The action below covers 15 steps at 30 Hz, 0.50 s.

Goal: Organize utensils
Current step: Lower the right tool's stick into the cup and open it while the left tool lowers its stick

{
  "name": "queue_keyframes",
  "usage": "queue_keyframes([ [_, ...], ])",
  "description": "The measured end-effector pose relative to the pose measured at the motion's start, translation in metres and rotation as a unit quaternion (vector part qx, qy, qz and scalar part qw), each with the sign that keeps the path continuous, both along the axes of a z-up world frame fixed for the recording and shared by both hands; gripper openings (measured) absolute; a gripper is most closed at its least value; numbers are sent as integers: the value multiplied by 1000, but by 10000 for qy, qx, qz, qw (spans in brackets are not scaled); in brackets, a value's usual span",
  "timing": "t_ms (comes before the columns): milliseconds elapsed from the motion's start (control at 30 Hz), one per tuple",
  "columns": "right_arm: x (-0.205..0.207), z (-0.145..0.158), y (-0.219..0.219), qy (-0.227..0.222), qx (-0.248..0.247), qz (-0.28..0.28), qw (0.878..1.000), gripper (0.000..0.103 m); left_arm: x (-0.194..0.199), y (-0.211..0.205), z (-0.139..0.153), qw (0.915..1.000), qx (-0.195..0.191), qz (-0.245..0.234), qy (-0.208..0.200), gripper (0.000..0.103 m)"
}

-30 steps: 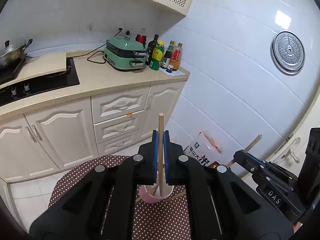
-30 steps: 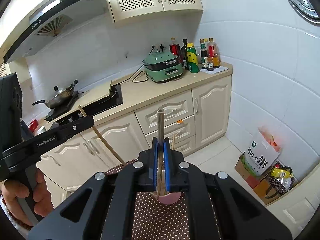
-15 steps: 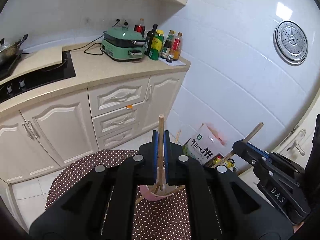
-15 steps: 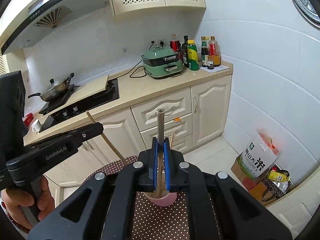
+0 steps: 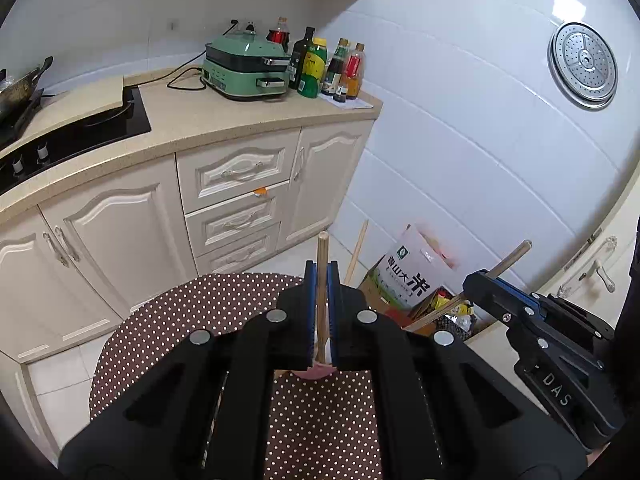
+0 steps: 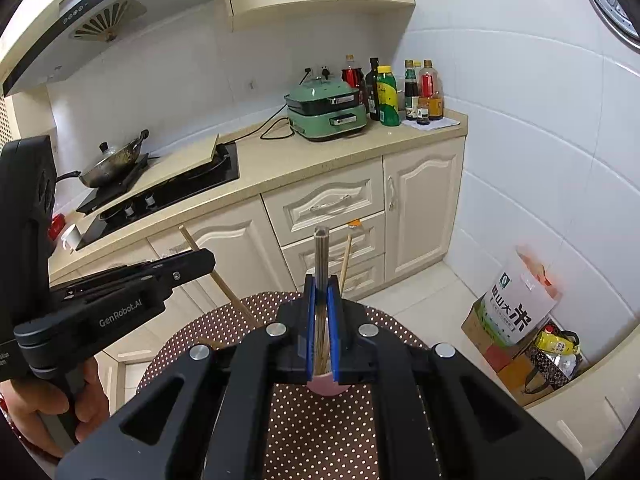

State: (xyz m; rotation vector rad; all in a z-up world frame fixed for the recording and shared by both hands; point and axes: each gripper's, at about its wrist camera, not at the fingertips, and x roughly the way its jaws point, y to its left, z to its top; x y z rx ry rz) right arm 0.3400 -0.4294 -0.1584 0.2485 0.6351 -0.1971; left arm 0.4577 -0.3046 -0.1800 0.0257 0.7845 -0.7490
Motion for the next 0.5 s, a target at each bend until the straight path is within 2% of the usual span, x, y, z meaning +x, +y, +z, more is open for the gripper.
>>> queue_keyframes([
  [500, -8, -26, 14, 215, -62, 23, 9997, 5, -8, 5, -16, 9997, 174, -74, 134, 6],
])
